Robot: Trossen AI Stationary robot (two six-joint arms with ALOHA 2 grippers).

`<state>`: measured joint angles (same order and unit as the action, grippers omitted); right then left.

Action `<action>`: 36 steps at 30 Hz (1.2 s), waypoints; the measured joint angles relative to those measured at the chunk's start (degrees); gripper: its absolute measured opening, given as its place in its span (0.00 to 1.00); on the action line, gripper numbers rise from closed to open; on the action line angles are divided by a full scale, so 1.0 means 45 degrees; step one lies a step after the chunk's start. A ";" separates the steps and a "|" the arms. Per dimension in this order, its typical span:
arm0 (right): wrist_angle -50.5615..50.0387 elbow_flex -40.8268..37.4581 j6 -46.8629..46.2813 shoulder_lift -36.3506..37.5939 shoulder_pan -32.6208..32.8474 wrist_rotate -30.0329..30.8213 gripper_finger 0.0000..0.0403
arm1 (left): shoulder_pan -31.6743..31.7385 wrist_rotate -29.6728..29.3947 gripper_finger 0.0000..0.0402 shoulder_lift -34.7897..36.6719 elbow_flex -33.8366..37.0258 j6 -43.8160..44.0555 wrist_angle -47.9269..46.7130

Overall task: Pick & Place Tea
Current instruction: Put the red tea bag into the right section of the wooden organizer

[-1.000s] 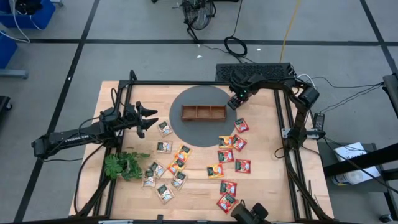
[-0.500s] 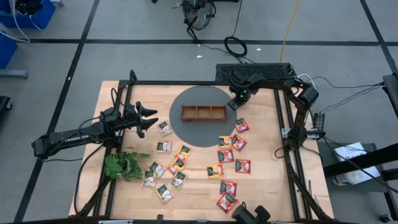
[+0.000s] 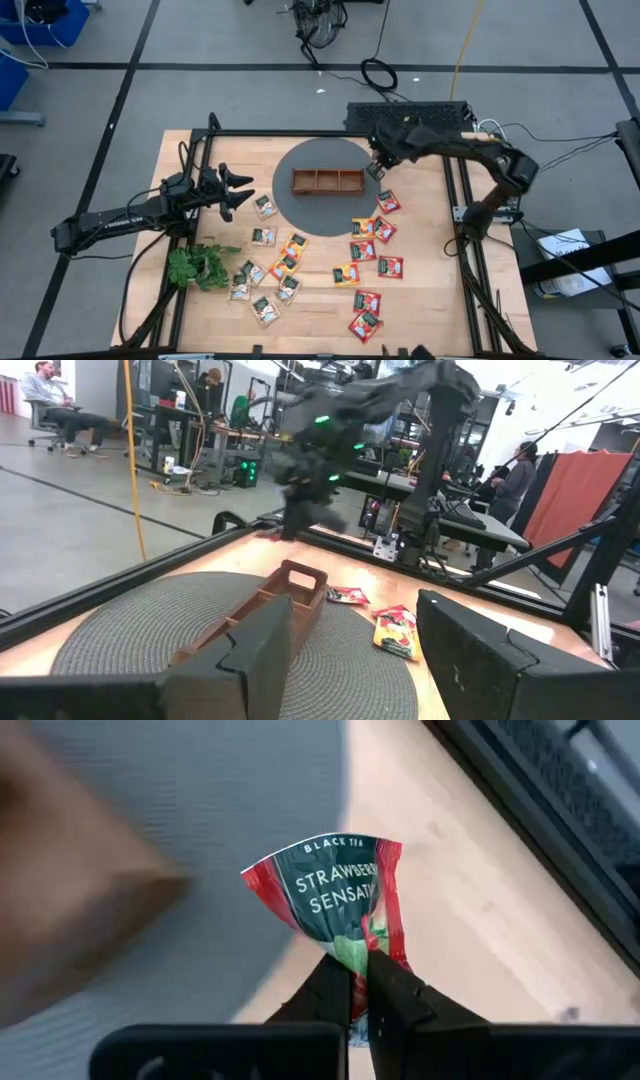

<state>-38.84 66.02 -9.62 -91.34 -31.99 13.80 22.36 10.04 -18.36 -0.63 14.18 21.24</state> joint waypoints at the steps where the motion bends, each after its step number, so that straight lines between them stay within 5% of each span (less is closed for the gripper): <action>1: 0.0271 -0.0102 -0.0292 0.0385 0.0422 0.0289 0.01 | -0.0003 -0.0007 0.53 -0.0001 0.0002 0.0003 0.0001; 8: 0.4872 -0.1964 -0.2337 0.1907 0.4016 0.3377 0.00 | -0.0003 -0.0005 0.53 -0.0002 0.0002 0.0002 0.0003; 16: 0.8864 -0.3055 -0.3950 0.0315 0.6441 0.6932 0.00 | 0.0000 -0.0003 0.53 0.0000 0.0002 -0.0002 -0.0002; 23: 1.1973 -0.3123 -0.4314 -0.1533 0.6369 0.6223 0.00 | 0.0001 0.0000 0.53 0.0002 0.0002 -0.0002 0.0003; 36: 1.2222 -0.3118 -0.5035 -0.2561 0.5750 0.6212 0.01 | 0.0002 -0.0005 0.53 0.0002 0.0002 -0.0002 0.0003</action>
<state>16.16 51.99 -32.28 -102.87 -6.11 41.76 22.37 10.02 -18.35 -0.62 14.17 21.26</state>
